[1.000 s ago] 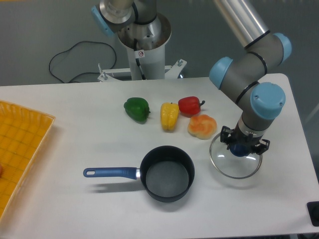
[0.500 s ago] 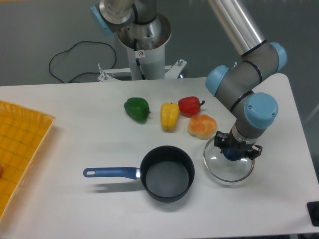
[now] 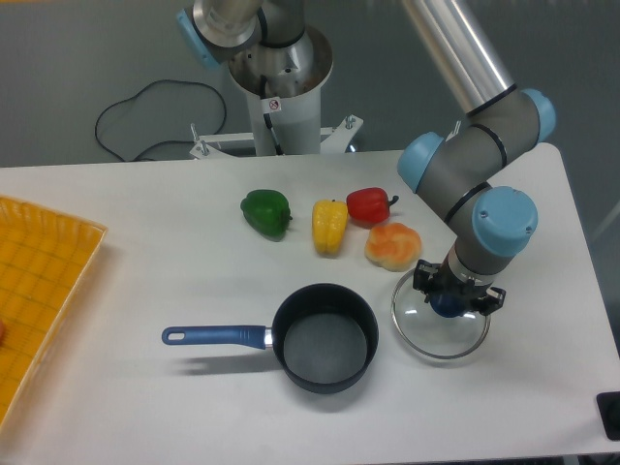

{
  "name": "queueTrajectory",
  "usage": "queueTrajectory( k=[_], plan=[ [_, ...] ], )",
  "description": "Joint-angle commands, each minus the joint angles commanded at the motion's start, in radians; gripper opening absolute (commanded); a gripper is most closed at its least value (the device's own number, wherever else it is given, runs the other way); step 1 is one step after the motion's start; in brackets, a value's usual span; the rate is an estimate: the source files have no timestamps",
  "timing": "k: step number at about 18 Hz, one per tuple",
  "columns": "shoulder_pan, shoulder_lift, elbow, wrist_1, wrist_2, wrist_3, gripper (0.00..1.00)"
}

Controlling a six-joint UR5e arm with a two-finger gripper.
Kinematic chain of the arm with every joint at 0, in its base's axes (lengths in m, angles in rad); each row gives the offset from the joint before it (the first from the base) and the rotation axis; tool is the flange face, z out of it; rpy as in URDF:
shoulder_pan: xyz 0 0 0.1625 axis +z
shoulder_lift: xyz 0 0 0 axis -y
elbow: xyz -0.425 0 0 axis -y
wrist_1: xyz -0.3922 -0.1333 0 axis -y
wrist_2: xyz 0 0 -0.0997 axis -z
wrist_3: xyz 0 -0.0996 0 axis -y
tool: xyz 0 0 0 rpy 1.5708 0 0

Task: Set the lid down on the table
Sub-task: 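Lower the glass lid flat onto the table beside the saucepan, then hold the lid on the table and open the gripper around the knob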

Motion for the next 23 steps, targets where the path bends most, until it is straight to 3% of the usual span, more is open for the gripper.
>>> queueTrajectory(
  k=[23],
  plan=[
    [-0.009,-0.020,0.000,0.022,0.000,-0.026,0.50]
  ],
)
